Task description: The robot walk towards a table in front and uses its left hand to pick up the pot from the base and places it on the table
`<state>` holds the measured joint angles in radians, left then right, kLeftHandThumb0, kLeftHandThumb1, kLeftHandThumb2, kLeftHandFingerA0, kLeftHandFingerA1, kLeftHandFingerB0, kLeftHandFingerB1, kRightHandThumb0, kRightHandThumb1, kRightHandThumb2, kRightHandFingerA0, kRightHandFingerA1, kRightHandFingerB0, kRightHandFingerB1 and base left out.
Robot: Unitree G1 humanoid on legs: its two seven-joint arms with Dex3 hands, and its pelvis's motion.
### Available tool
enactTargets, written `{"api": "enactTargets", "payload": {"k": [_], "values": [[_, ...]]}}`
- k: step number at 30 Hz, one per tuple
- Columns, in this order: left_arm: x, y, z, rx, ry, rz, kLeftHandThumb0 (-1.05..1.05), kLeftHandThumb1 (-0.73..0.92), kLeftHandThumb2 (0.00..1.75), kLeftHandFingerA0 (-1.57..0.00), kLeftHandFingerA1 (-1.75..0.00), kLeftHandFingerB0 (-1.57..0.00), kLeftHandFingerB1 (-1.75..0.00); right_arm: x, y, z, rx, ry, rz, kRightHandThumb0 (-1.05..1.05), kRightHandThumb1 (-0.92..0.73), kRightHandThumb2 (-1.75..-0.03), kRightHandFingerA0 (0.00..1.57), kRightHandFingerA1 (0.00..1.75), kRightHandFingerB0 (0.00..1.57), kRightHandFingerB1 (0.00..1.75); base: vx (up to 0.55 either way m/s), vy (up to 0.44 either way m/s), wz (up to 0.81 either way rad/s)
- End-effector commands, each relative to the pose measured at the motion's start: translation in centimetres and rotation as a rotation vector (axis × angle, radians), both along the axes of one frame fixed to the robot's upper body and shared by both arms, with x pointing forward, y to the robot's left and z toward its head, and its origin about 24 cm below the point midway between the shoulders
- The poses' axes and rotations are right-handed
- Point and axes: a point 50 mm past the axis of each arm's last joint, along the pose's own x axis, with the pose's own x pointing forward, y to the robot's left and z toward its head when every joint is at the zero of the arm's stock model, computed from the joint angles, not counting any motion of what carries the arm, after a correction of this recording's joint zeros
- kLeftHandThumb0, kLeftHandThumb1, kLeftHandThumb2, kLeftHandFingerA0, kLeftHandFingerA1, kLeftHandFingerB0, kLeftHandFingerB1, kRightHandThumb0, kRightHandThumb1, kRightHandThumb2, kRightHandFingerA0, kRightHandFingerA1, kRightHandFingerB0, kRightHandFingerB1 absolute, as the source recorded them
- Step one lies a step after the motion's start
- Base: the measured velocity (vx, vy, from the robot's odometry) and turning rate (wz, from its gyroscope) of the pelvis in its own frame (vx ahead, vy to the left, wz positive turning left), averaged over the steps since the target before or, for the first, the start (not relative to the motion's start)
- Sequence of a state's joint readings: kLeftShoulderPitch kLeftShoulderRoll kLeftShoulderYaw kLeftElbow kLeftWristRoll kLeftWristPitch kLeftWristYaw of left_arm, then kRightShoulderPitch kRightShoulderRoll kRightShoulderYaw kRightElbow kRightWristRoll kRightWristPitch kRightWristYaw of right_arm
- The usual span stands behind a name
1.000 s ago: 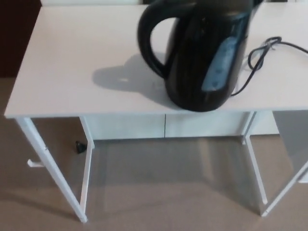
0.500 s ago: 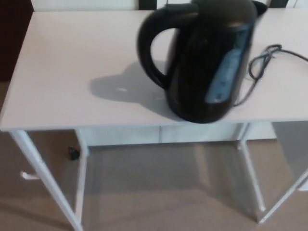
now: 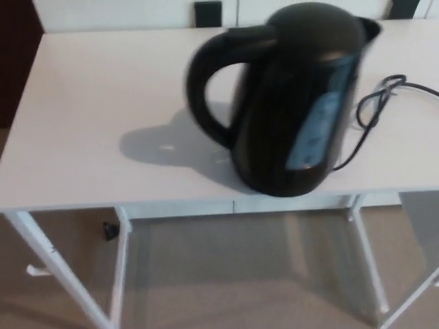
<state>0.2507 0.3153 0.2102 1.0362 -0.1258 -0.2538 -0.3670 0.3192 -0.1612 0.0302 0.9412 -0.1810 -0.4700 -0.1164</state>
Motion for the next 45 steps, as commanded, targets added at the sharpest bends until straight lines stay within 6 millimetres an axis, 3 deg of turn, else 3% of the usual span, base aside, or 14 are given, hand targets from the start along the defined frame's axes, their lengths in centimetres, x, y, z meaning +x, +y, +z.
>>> {"api": "enactTargets", "payload": {"k": [1,3,6,7,9,13,14,16,17,34,35,39,44,45], "values": [[0.5,0.4,0.2,0.008,-0.009,0.003,-0.41,0.44,0.67,-0.41,-0.43,-0.32,-0.39,0.4,-0.6,0.2,-0.017,0.004,-0.003,0.06,-0.84,-0.65,0.17,0.34,0.10,0.29,0.00,0.000,0.00],[0.4,0.5,0.3,0.000,-0.014,0.001,-0.35,0.53,0.56,-0.43,-0.34,-0.36,-0.32,0.3,-0.6,0.2,-0.017,0.006,0.000,0.06,-0.84,-0.65,0.18,0.35,0.11,0.30,0.06,-0.131,0.00],[0.3,0.5,0.3,-0.002,-0.012,-0.006,-0.43,0.45,0.68,-0.40,-0.43,-0.33,-0.40,0.3,-0.5,0.2,-0.014,0.003,0.004,0.06,-0.84,-0.65,0.18,0.35,0.11,0.30,0.03,-0.059,-0.01],[0.3,0.5,0.4,0.000,-0.017,-0.002,-0.33,0.53,0.56,-0.47,-0.36,-0.38,-0.33,0.3,-0.4,0.1,-0.014,0.008,-0.001,0.05,-0.84,-0.65,0.19,0.35,0.11,0.30,0.00,0.000,0.00],[0.3,0.5,0.4,0.005,-0.020,-0.006,-0.42,0.45,0.67,-0.41,-0.43,-0.35,-0.41,0.4,-0.4,0.1,-0.012,0.001,0.002,0.07,-0.84,-0.65,0.20,0.36,0.11,0.31,0.01,0.026,-0.04],[0.7,0.6,0.5,-0.002,-0.023,0.013,-0.33,0.52,0.56,-0.43,-0.34,-0.38,-0.33,0.6,-0.2,0.1,-0.006,-0.003,0.003,0.07,-0.84,-0.65,0.19,0.36,0.11,0.30,0.04,0.082,0.01],[0.9,0.6,0.5,0.009,-0.018,0.008,-0.41,0.45,0.67,-0.41,-0.42,-0.36,-0.41,0.7,-0.2,0.1,-0.006,-0.005,0.000,0.08,-0.84,-0.65,0.19,0.36,0.11,0.31,0.05,0.079,0.22],[1.0,0.7,0.6,0.016,-0.018,-0.002,-0.33,0.52,0.56,-0.48,-0.36,-0.38,-0.33,0.7,-0.2,0.1,-0.007,-0.006,0.003,0.06,-0.84,-0.65,0.19,0.36,0.11,0.30,0.21,0.132,-0.13],[1.0,0.7,0.6,0.008,-0.022,-0.002,-0.40,0.46,0.66,-0.42,-0.42,-0.35,-0.40,0.7,-0.2,0.0,-0.012,0.002,-0.002,0.05,-0.84,-0.65,0.19,0.35,0.12,0.30,0.08,0.157,0.06],[1.2,1.0,0.9,0.017,-0.011,-0.038,-0.41,0.47,0.68,-0.41,-0.42,-0.36,-0.41,0.9,0.0,0.0,-0.008,0.002,0.017,0.04,-0.86,-0.66,0.20,0.37,0.12,0.31,0.01,0.010,0.02],[1.2,1.0,0.9,0.018,-0.009,-0.039,-0.34,0.54,0.57,-0.45,-0.35,-0.38,-0.33,0.9,0.1,0.0,-0.002,0.004,0.011,0.04,-0.86,-0.66,0.19,0.36,0.12,0.31,0.00,0.000,0.00],[1.3,0.9,0.8,0.006,-0.024,0.004,-0.32,0.53,0.56,-0.46,-0.35,-0.42,-0.34,1.1,0.2,0.2,-0.006,-0.008,0.030,0.04,-0.87,-0.66,0.19,0.36,0.12,0.31,0.00,0.000,0.00],[2.8,-1.2,2.8,-0.239,-0.192,-0.110,-0.37,0.44,0.63,-0.42,-0.41,-0.34,-0.38,1.6,0.4,0.2,-0.007,-0.011,0.035,0.02,-0.87,-0.66,0.18,0.36,0.13,0.31,0.00,0.000,0.00],[3.1,-1.8,3.7,-0.288,-0.230,-0.182,-0.33,0.55,0.59,-0.36,-0.35,-0.29,-0.32,1.7,0.3,0.3,-0.014,-0.011,0.046,0.02,-0.87,-0.66,0.19,0.36,0.13,0.31,0.00,0.000,0.00]]}}
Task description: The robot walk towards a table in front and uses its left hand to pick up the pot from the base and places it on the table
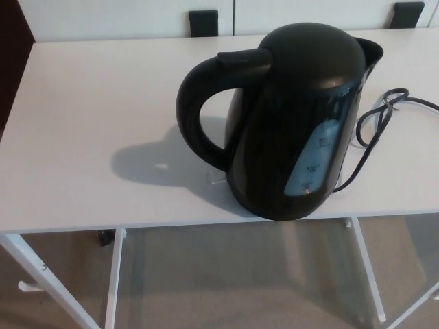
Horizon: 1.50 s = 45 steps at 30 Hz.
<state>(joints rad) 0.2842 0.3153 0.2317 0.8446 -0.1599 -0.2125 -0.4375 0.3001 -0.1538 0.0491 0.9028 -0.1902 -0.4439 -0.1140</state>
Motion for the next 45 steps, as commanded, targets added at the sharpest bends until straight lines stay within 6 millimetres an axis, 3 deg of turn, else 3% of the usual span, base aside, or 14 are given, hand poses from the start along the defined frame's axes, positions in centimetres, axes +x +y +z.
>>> {"api": "enactTargets", "payload": {"k": [1,4,5,8,9,11,14,18,28,36,38,41,42,45], "values": [[1.1,-2.5,3.0,-0.300,-0.150,-0.227,-0.33,0.55,0.59,-0.36,-0.35,-0.29,-0.32,0.6,-0.4,0.2,-0.031,0.012,0.027,0.02,-0.87,-0.66,0.19,0.36,0.13,0.31,0.00,0.000,0.00],[1.4,-3.5,5.0,-0.354,-0.189,-0.363,-0.40,0.49,0.64,-0.32,-0.37,-0.25,-0.35,0.6,-0.4,0.1,-0.043,0.021,0.036,0.01,-0.87,-0.66,0.19,0.36,0.13,0.31,0.00,0.000,0.00],[2.1,-4.9,8.4,-0.375,-0.311,-0.515,-0.37,0.54,0.58,-0.39,-0.34,-0.28,-0.31,0.7,-0.4,0.2,-0.039,0.019,0.033,-0.01,-0.88,-0.66,0.18,0.36,0.13,0.31,0.00,0.000,0.00],[2.1,-5.2,8.9,-0.381,-0.321,-0.532,-0.37,0.54,0.58,-0.39,-0.34,-0.28,-0.31,0.7,-0.4,0.2,-0.039,0.019,0.033,-0.01,-0.88,-0.66,0.18,0.36,0.13,0.31,0.00,0.000,0.00],[4.3,-6.9,15.3,-0.413,-0.586,-0.687,-0.37,0.54,0.64,-0.27,-0.35,-0.20,-0.33,1.6,-0.2,0.5,-0.035,-0.001,0.034,0.02,-0.88,-0.67,0.20,0.37,0.13,0.31,0.00,0.000,0.00],[5.2,-8.4,20.5,-0.419,-0.779,-0.806,-0.36,0.55,0.64,-0.26,-0.35,-0.21,-0.33,2.2,-0.1,0.7,-0.030,-0.019,0.035,0.03,-0.89,-0.67,0.19,0.37,0.12,0.32,0.00,0.000,0.00],[5.3,-8.7,21.7,-0.414,-0.815,-0.822,-0.36,0.55,0.64,-0.26,-0.35,-0.21,-0.33,2.3,-0.1,0.7,-0.029,-0.023,0.036,0.03,-0.89,-0.67,0.19,0.37,0.12,0.32,0.00,0.000,0.00],[6.9,-9.1,27.7,-0.400,-1.056,-0.849,-0.27,0.54,0.60,-0.29,-0.37,-0.24,-0.32,2.5,-0.3,0.8,-0.003,-0.048,0.033,0.02,-0.90,-0.67,0.18,0.38,0.11,0.32,0.00,0.000,0.00],[11.0,-8.8,31.3,-0.377,-1.196,-0.753,-0.21,0.56,0.56,-0.37,-0.39,-0.29,-0.31,3.5,-0.4,1.0,-0.032,-0.056,0.063,-0.01,-0.90,-0.67,0.20,0.40,0.12,0.33,0.00,0.000,0.00],[14.7,-9.4,31.3,-0.161,-1.173,-0.707,-0.36,0.43,0.61,-0.28,-0.41,-0.20,-0.34,4.3,-0.4,1.2,-0.030,-0.064,0.057,0.00,-0.90,-0.67,0.20,0.38,0.12,0.32,0.00,0.000,0.00],[16.6,-9.9,30.9,0.024,-1.160,-0.711,-0.23,0.32,0.87,-0.10,-0.51,-0.07,-0.50,4.2,-0.3,1.3,-0.037,-0.061,0.066,-0.01,-0.90,-0.67,0.20,0.38,0.13,0.32,0.00,0.000,0.00],[18.4,-10.8,29.9,0.074,-1.122,-0.707,-0.41,0.46,0.54,-0.19,-0.33,-0.16,-0.28,4.0,-0.1,1.3,-0.037,-0.056,0.072,-0.01,-0.90,-0.68,0.19,0.37,0.13,0.32,0.00,0.000,0.00],[18.9,-11.1,29.6,0.091,-1.110,-0.702,-0.26,0.32,0.86,-0.02,-0.49,0.00,-0.47,4.0,-0.1,1.3,-0.035,-0.057,0.069,0.00,-0.90,-0.67,0.19,0.37,0.13,0.32,0.00,0.000,0.00],[20.7,-11.9,28.6,0.123,-1.058,-0.659,-0.25,0.32,0.85,-0.02,-0.50,0.00,-0.47,4.1,0.0,1.3,-0.031,-0.059,0.063,0.00,-0.90,-0.67,0.19,0.37,0.13,0.33,0.00,0.000,0.00]]}}
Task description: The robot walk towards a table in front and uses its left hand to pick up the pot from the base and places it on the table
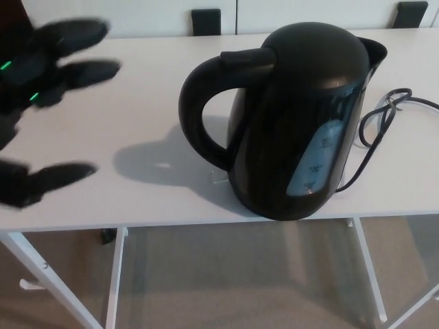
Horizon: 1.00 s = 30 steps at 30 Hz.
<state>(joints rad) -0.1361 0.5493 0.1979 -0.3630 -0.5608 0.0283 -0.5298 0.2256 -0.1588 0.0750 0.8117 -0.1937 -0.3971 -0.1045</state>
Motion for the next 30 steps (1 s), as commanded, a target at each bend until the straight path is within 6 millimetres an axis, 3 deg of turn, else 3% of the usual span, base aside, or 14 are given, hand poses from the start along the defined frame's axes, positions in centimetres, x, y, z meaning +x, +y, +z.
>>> {"api": "enactTargets", "payload": {"k": [1,5,6,9,11,12,20,25,26,28,29,30], "values": [[4.4,-1.4,-1.9,0.107,0.142,0.220,-0.40,0.43,0.56,-0.08,-0.26,-0.12,-0.26,-0.2,-0.8,0.0,-0.029,0.046,-0.005,-0.01,-0.90,-0.67,0.19,0.37,0.13,0.33,0.00,0.000,0.00],[5.5,-2.4,-2.8,0.170,0.168,0.239,-0.39,0.44,0.55,-0.09,-0.27,-0.12,-0.25,-0.3,-0.7,0.0,-0.028,0.046,-0.001,0.00,-0.91,-0.68,0.19,0.37,0.13,0.33,0.00,0.000,0.00],[5.8,-2.8,-3.1,0.197,0.163,0.236,-0.43,0.29,0.70,0.00,-0.40,-0.08,-0.38,-0.3,-0.7,0.0,-0.033,0.053,0.000,-0.01,-0.90,-0.67,0.19,0.36,0.13,0.32,0.00,0.000,0.00],[6.2,-4.0,-3.8,0.218,0.187,0.213,-0.40,0.42,0.56,-0.08,-0.29,-0.11,-0.24,-0.3,-0.6,-0.1,-0.028,0.061,-0.001,-0.01,-0.90,-0.67,0.18,0.36,0.13,0.32,0.00,0.000,0.00],[6.4,-4.4,-4.1,0.233,0.185,0.209,-0.40,0.42,0.57,-0.07,-0.28,-0.10,-0.24,-0.3,-0.6,0.0,-0.026,0.061,0.000,0.00,-0.91,-0.67,0.18,0.36,0.13,0.32,0.00,0.000,0.00],[6.7,-5.0,-4.5,0.286,0.187,0.209,-0.45,0.31,0.70,-0.01,-0.31,-0.03,-0.26,-0.3,-0.3,-0.2,-0.020,0.065,0.000,-0.01,-0.91,-0.67,0.17,0.35,0.13,0.32,0.00,0.000,0.00],[7.4,-6.0,-5.6,0.283,0.239,0.217,-0.52,0.34,0.71,0.00,-0.22,-0.01,-0.18,-0.2,-0.2,-0.1,-0.026,0.068,0.014,0.00,-0.91,-0.67,0.16,0.36,0.12,0.32,0.00,0.000,0.00],[7.7,-6.4,-5.6,0.282,0.243,0.220,-0.50,0.34,0.71,-0.01,-0.26,-0.02,-0.20,-0.2,-0.1,-0.2,-0.028,0.074,0.023,-0.01,-0.91,-0.67,0.17,0.36,0.13,0.33,0.00,0.000,0.00],[7.7,-6.7,-5.6,0.276,0.226,0.213,-0.48,0.45,0.55,-0.06,-0.27,-0.03,-0.23,-0.2,-0.1,-0.2,-0.029,0.076,0.022,0.00,-0.91,-0.67,0.16,0.36,0.13,0.33,0.00,0.000,0.00],[7.7,-6.8,-5.5,0.271,0.219,0.215,-0.49,0.45,0.55,-0.07,-0.27,-0.04,-0.22,-0.1,-0.1,-0.2,-0.027,0.076,0.023,0.00,-0.91,-0.67,0.16,0.36,0.13,0.33,0.00,0.000,0.00],[7.8,-7.1,-5.5,0.253,0.226,0.225,-0.56,0.37,0.68,-0.06,-0.36,-0.08,-0.21,-0.1,-0.1,-0.2,-0.023,0.076,0.020,0.00,-0.91,-0.67,0.16,0.36,0.13,0.32,0.00,0.000,0.00],[7.8,-7.2,-5.5,0.246,0.228,0.229,-0.56,0.37,0.68,-0.06,-0.36,-0.08,-0.21,-0.1,-0.1,-0.2,-0.022,0.077,0.019,0.00,-0.91,-0.67,0.16,0.36,0.13,0.32,0.00,0.000,0.00]]}}
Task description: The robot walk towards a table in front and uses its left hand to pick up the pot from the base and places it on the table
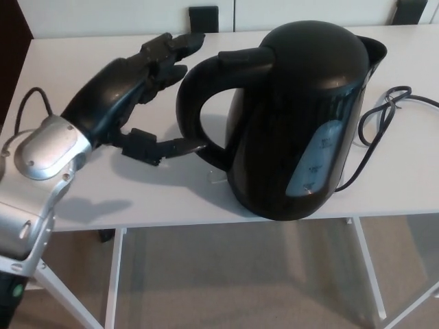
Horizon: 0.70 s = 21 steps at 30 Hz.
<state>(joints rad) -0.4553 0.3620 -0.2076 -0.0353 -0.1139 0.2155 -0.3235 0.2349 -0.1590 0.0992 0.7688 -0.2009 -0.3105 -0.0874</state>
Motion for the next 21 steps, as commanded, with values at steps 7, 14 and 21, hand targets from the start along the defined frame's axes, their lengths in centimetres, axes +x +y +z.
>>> {"api": "enactTargets", "payload": {"k": [7,14,21], "values": [[0.5,-1.2,-0.2,-0.068,-0.041,0.156,-0.27,0.28,0.84,-0.01,-0.49,0.00,-0.47,0.1,-0.5,0.1,-0.010,0.009,-0.001,0.00,-0.91,-0.67,0.16,0.36,0.13,0.33,0.00,0.000,0.00],[0.5,-2.5,-0.6,-0.032,-0.097,0.184,-0.59,0.40,0.68,-0.21,-0.42,-0.13,-0.35,0.5,-0.4,0.3,-0.024,-0.001,0.012,-0.02,-0.90,-0.67,0.17,0.37,0.16,0.34,0.00,0.000,0.00],[0.8,-2.8,-1.5,-0.012,-0.116,0.241,-0.53,0.39,0.66,-0.28,-0.43,-0.18,-0.36,1.0,-0.3,0.6,-0.025,-0.016,0.017,-0.05,-0.91,-0.67,0.16,0.37,0.16,0.34,0.00,0.000,0.00]]}}
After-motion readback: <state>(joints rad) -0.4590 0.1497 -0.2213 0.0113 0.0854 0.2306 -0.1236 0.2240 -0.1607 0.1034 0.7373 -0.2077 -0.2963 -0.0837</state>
